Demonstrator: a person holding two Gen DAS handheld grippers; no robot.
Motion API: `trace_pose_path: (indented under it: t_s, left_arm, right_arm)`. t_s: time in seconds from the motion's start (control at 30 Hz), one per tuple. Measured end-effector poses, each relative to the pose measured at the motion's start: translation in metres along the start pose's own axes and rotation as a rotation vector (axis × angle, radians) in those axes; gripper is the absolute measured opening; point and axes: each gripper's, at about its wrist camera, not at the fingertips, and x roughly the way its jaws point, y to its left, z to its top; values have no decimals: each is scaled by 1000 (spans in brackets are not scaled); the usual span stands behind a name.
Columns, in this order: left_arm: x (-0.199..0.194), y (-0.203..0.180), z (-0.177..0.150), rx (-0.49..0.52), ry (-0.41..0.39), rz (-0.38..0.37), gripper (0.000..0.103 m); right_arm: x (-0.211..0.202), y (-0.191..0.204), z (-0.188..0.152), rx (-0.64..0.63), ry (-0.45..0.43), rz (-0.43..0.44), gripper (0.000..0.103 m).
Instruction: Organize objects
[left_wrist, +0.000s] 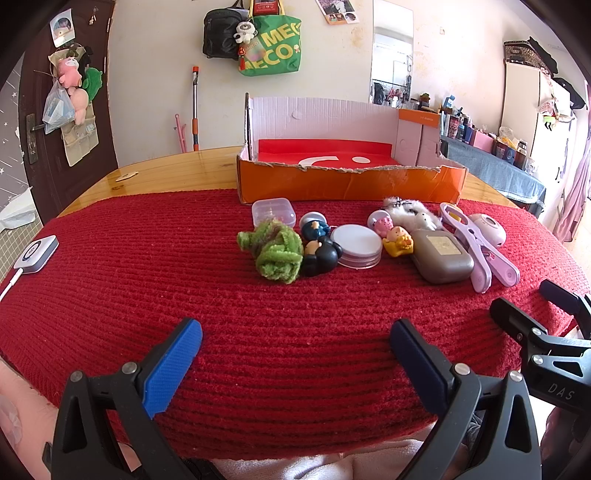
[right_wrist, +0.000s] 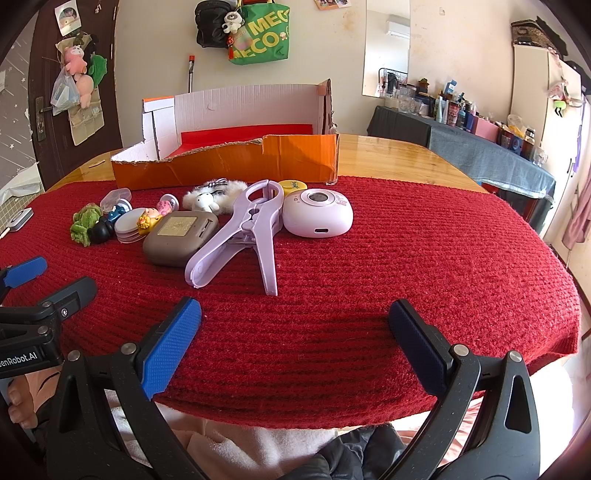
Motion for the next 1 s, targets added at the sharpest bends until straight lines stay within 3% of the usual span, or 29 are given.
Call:
trace_pose_path:
  t_s: [1.0]
  left_arm:
    - [0,0,0,-3,1,0,103]
  right_arm:
    - [0,0,0,8,-2,-13,103]
